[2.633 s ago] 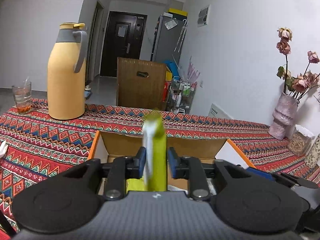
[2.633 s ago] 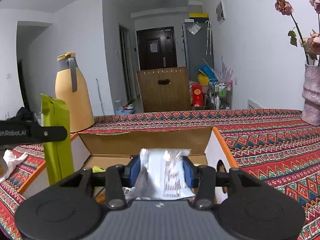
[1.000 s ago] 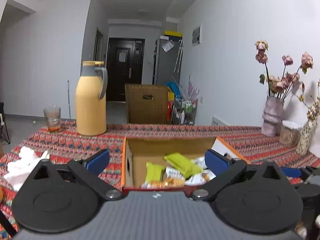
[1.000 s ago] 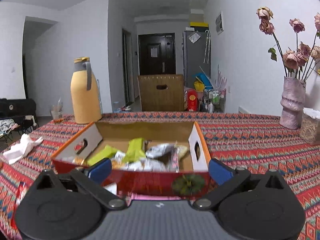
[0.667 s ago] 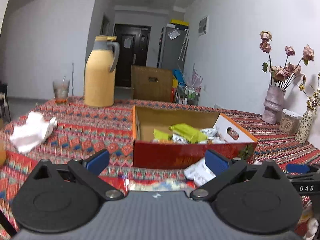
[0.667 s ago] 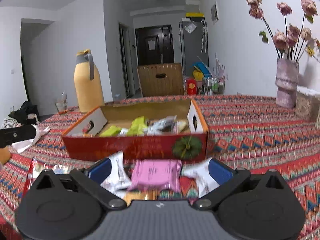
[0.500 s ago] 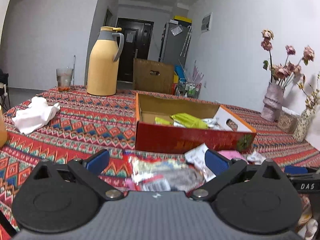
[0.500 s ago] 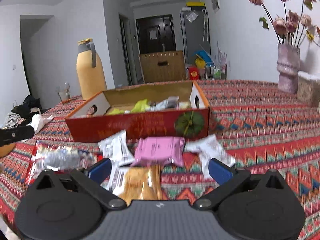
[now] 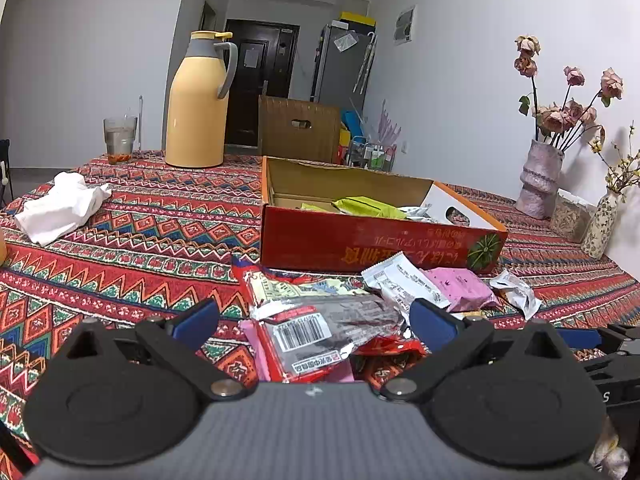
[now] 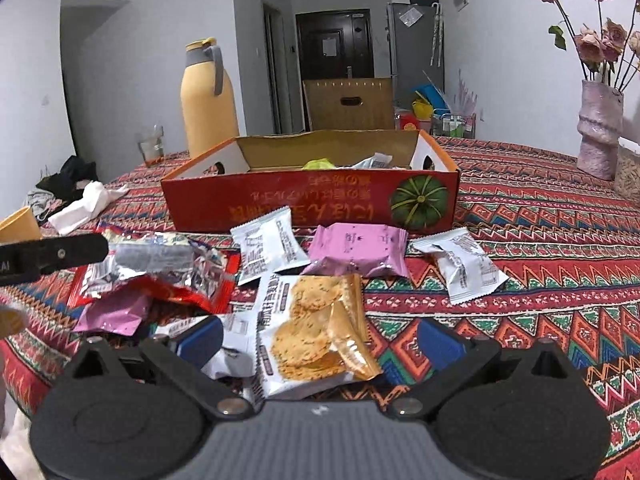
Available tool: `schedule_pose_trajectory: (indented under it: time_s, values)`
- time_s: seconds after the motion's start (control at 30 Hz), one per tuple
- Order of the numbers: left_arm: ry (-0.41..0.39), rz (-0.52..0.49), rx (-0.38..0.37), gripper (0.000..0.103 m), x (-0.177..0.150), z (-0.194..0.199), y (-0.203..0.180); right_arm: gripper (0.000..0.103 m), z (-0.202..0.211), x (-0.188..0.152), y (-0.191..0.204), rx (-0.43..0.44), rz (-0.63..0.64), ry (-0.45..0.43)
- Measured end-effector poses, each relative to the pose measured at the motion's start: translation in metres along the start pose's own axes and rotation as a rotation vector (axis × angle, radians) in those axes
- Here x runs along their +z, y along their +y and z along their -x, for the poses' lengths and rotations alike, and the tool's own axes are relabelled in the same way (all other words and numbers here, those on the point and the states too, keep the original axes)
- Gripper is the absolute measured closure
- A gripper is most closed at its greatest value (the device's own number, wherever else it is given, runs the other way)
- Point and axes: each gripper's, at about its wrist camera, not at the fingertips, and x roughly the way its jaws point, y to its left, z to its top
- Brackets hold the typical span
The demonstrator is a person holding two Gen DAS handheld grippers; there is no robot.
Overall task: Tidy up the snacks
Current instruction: 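Grasp a cracker packet with the right tool while the left tool grasps a silver-blue packet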
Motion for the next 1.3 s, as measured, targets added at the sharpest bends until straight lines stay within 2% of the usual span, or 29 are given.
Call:
schedule_pose_trajectory:
  time_s: [0.27,0.4,0.53,0.63,0.83,1.0,1.13,1.3]
  values:
    - [0.009,0.011,-0.005,0.000,-0.002,-0.001,0.001,0.000,0.003,-0.008,-0.006,-0.009,0.047,0.043]
    - [0.016,0.001,-0.018,0.000,-0.004,-0.002,-0.004,0.001,-0.003,-0.015,0.005,-0.004,0.112,0.067]
    - [0.019,0.002,-0.015,0.000,-0.005,-0.001,-0.003,0.001,-0.012,-0.013,0.013,-0.062,0.163,0.054]
    - [0.025,0.004,-0.015,0.000,-0.006,-0.002,-0.003,0.002,-0.016,-0.010,0.016,-0.071,0.181,0.029]
    - [0.038,0.003,-0.018,0.000,-0.007,-0.005,-0.005,0.025,-0.016,-0.013,0.020,0.002,0.176,0.018]
    - [0.044,0.008,-0.015,0.000,-0.008,-0.006,-0.005,0.033,-0.012,-0.015,0.020,0.020,0.178,0.010]
    - [0.046,0.013,-0.014,0.000,-0.009,-0.005,-0.004,0.045,-0.007,-0.017,0.020,0.016,0.180,0.002]
    - [0.043,0.012,-0.006,0.000,-0.007,-0.004,-0.004,0.051,-0.003,-0.016,0.010,0.018,0.137,-0.003]
